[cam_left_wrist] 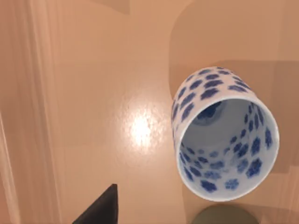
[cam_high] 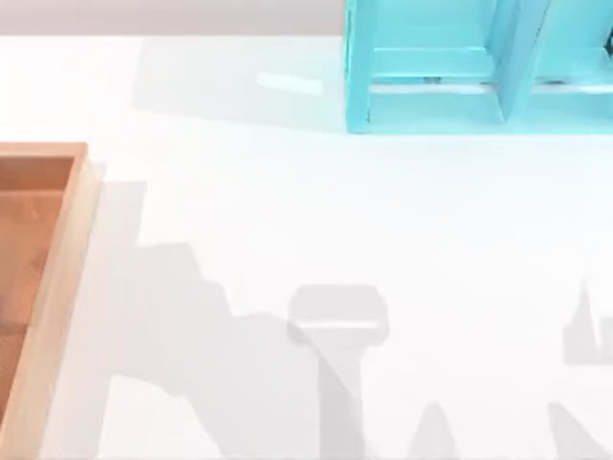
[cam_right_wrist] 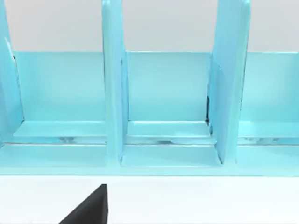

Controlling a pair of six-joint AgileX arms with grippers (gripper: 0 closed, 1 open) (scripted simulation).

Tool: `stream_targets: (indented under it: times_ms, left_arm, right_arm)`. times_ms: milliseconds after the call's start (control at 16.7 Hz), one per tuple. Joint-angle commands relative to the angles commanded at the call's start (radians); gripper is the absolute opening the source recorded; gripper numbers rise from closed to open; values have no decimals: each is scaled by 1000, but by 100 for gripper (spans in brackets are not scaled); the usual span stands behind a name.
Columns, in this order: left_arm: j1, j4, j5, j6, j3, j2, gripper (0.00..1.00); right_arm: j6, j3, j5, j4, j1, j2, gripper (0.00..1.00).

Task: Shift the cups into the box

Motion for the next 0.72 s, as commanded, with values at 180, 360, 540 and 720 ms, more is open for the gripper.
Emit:
stream_targets:
  times_ms: [180, 360, 540, 720]
  left_arm:
    - [0, 0, 0, 0, 0, 0, 100]
    - [-4, -16, -1, 3, 16, 3, 100]
    - [-10, -117, -2, 8, 119, 11, 100]
    - [-9, -254, 1, 5, 268, 16, 100]
  right_arm:
    - [0, 0, 0, 0, 0, 0, 100]
    - [0, 0, 0, 0, 0, 0, 100]
    - [0, 0, 0, 0, 0, 0, 100]
    - [0, 0, 0, 0, 0, 0, 100]
